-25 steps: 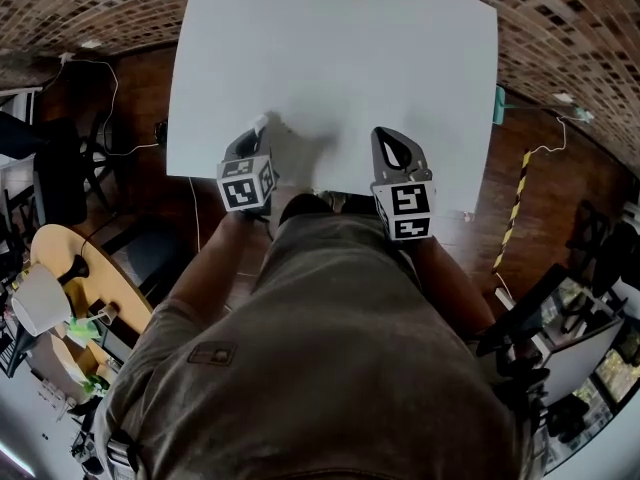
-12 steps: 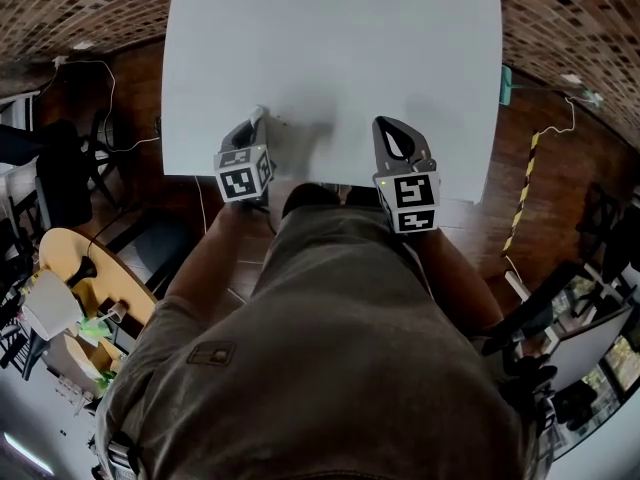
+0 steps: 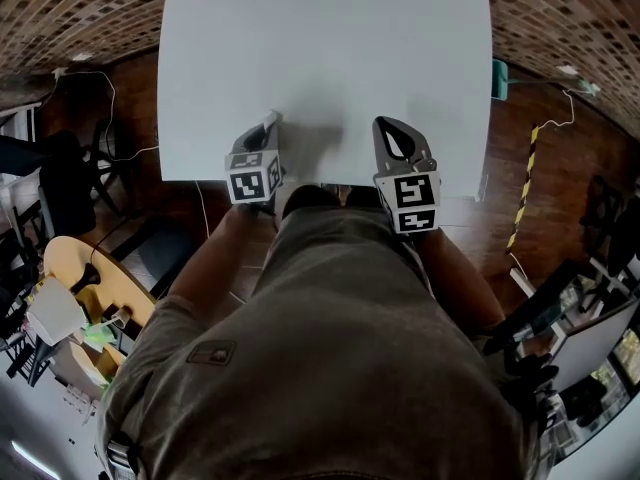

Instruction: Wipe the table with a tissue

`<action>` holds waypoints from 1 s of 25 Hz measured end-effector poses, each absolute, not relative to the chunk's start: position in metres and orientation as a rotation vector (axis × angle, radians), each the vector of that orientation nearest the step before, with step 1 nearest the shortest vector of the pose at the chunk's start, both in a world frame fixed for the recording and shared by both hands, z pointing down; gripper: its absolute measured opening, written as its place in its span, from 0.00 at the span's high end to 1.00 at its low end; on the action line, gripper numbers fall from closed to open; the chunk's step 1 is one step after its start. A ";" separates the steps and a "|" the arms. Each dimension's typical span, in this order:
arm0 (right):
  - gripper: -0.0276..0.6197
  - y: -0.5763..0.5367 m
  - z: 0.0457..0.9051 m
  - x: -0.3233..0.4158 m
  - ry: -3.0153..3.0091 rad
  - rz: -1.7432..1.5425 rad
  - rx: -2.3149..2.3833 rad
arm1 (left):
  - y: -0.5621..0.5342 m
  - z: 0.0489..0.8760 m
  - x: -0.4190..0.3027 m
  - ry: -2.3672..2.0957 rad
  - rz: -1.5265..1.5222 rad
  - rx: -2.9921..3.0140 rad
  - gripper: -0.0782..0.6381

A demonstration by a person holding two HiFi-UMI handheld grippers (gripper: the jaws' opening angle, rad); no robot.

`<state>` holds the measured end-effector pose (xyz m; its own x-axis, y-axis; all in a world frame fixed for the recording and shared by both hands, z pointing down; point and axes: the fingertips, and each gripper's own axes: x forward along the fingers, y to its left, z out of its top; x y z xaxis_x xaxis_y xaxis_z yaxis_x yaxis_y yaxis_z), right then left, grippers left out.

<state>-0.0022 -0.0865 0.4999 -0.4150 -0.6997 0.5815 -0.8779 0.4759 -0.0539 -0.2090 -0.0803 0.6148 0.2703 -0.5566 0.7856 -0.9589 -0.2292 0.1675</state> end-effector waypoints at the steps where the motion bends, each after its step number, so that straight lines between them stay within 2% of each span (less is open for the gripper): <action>1: 0.94 -0.086 0.500 0.000 -2.237 0.487 1.311 | -0.079 0.615 -0.205 -1.359 0.791 1.896 0.86; 14: 0.94 -0.085 0.497 0.011 -2.254 0.478 1.311 | -0.063 0.616 -0.160 -1.277 0.803 1.946 0.86; 25: 0.94 -0.095 0.495 -0.015 -2.291 0.451 1.248 | -0.070 0.617 -0.218 -1.417 0.787 1.850 0.86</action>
